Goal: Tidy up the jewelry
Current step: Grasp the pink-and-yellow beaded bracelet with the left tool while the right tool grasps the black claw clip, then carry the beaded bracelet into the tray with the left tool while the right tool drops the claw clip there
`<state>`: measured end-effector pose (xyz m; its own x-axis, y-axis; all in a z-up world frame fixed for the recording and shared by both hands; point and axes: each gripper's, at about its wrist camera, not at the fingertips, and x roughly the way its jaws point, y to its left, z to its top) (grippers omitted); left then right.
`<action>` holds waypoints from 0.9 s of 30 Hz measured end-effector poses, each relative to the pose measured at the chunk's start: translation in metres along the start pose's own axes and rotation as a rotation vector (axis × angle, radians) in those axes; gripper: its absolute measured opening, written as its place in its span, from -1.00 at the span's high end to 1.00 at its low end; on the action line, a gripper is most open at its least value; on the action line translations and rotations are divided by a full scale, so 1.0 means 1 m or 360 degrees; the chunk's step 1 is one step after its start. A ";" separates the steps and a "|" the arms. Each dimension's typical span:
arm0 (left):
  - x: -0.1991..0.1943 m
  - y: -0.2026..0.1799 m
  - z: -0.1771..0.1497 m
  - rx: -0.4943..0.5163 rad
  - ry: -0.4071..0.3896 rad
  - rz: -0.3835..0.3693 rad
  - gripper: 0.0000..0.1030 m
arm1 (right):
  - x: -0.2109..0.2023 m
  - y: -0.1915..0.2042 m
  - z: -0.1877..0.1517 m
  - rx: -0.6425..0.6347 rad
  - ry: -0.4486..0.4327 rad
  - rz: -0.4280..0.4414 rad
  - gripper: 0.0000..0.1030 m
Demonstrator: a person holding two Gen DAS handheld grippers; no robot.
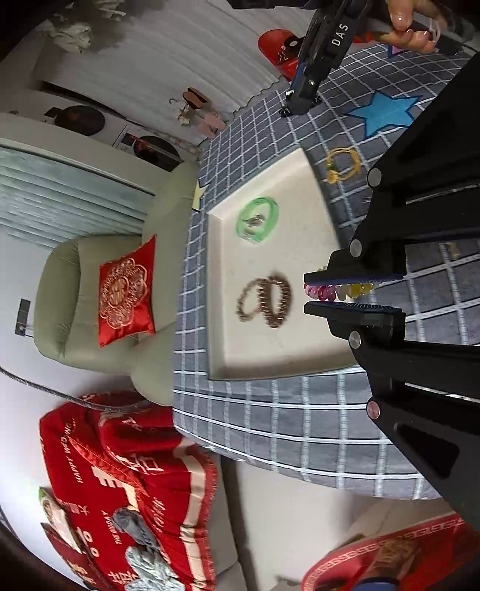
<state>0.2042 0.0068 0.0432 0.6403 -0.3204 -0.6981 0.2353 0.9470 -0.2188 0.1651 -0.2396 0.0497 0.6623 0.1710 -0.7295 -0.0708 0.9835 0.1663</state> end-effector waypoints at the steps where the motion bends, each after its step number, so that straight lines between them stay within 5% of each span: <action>1: 0.000 -0.001 0.004 0.0000 -0.0007 -0.0002 0.52 | 0.003 0.001 0.005 -0.0001 0.0005 0.0005 0.47; 11: 0.044 0.003 0.048 -0.0048 0.0026 -0.0056 0.52 | 0.052 0.004 0.033 0.0012 0.0090 0.0024 0.47; 27: 0.116 0.013 0.023 -0.0004 0.0319 -0.0009 0.52 | 0.136 -0.007 0.019 0.0043 0.0342 0.0005 0.47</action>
<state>0.2981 -0.0183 -0.0251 0.4802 -0.3148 -0.8187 0.2365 0.9453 -0.2248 0.2702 -0.2245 -0.0384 0.4876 0.1854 -0.8531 -0.0509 0.9816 0.1843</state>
